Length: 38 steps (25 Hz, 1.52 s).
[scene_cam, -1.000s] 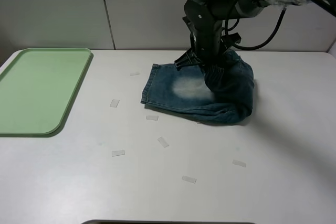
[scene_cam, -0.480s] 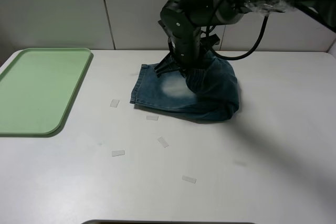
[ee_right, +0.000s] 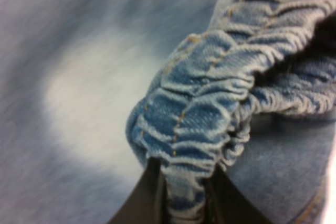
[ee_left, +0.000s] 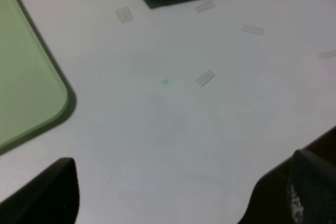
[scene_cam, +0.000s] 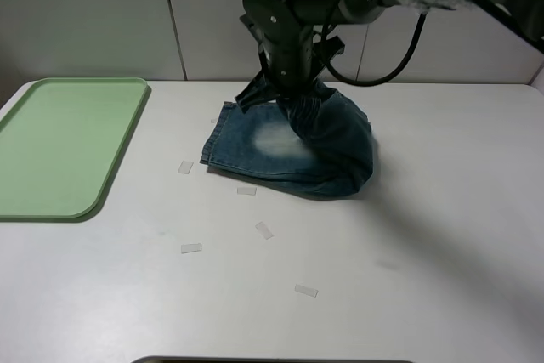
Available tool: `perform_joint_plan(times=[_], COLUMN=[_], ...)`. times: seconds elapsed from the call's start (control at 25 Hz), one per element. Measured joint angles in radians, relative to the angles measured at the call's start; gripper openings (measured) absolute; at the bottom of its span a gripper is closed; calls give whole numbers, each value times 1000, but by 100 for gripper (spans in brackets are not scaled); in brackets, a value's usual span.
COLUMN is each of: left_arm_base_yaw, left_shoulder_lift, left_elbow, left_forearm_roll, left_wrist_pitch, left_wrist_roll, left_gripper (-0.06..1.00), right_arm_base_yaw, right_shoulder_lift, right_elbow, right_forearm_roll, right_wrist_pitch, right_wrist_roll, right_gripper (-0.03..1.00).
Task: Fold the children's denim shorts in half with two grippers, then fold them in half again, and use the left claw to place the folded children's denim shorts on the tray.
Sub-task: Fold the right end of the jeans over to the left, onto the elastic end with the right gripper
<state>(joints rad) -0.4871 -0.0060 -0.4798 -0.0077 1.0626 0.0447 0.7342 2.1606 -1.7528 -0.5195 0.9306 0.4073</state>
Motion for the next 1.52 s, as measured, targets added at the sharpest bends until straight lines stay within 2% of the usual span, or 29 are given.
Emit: perform_joint_plan(times=[0.16, 0.48, 0.68, 0.88, 1.12, 1.36, 1.44, 1.52], left_arm_base_yaw=[0, 0, 0, 0, 0, 0, 0, 0], left_shoulder_lift=[0, 0, 0, 0, 0, 0, 0, 0], left_elbow=[0, 0, 0, 0, 0, 0, 0, 0], left_forearm_roll=[-1, -1, -1, -1, -20, -28, -28, -30], left_wrist_pitch=[0, 0, 0, 0, 0, 0, 0, 0], left_wrist_roll=[3, 4, 7, 25, 66, 78, 78, 78], left_gripper=[79, 79, 79, 79, 79, 79, 79, 79], right_arm_base_yaw=[-12, 22, 81, 84, 84, 84, 84, 84], right_shoulder_lift=[-1, -7, 0, 64, 108, 108, 108, 108], right_elbow=[-99, -86, -84, -84, -84, -84, -84, -84], right_forearm_roll=[-52, -17, 42, 151, 208, 225, 240, 250], right_wrist_pitch=[78, 72, 26, 12, -13, -82, -118, -163], right_wrist_roll=[-9, -5, 6, 3, -16, -150, -193, -220], right_gripper=[7, 7, 7, 7, 7, 7, 18, 37])
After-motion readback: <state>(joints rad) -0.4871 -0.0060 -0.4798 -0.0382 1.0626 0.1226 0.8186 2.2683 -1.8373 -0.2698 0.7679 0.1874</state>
